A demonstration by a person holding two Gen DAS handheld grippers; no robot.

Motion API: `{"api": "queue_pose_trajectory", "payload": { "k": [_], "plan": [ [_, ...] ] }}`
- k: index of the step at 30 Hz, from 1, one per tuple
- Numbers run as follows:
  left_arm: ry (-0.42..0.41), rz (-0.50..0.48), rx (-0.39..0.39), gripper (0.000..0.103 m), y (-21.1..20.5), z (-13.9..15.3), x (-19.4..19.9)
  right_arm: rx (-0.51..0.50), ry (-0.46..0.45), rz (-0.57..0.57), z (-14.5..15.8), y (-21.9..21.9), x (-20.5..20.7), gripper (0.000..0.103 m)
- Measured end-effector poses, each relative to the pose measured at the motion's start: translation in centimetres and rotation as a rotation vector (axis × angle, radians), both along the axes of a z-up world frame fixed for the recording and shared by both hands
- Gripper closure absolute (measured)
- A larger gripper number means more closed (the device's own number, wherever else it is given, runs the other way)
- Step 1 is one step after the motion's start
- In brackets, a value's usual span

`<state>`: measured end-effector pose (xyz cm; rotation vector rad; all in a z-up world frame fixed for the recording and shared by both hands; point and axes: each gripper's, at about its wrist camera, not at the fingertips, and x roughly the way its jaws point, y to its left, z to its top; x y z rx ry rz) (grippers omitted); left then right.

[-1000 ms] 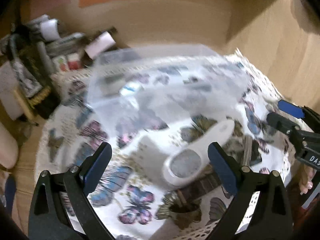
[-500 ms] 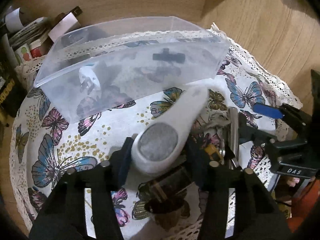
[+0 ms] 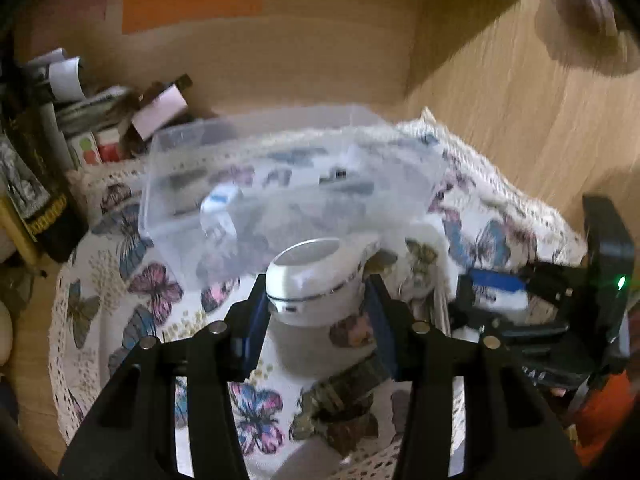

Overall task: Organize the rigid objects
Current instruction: 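Grasp the white handheld device with the left tool while the right tool grasps the black USB adapter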

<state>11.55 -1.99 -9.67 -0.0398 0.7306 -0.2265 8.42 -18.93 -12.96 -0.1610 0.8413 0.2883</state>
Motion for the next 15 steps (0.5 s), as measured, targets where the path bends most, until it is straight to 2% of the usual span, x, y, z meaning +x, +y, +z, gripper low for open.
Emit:
{"api": "queue_pose_trajectory", "payload": {
  "k": [10, 15],
  "plan": [
    [-0.049, 0.03, -0.074, 0.056, -1.3, 2.3, 3.3, 0.019, -0.018, 0.01, -0.2, -0.3, 0.1, 0.061],
    [-0.048, 0.049, -0.064, 0.056, -2.6, 2.8, 4.5, 0.032, -0.021, 0.015, -0.1, -0.3, 0.1, 0.062]
  ]
}}
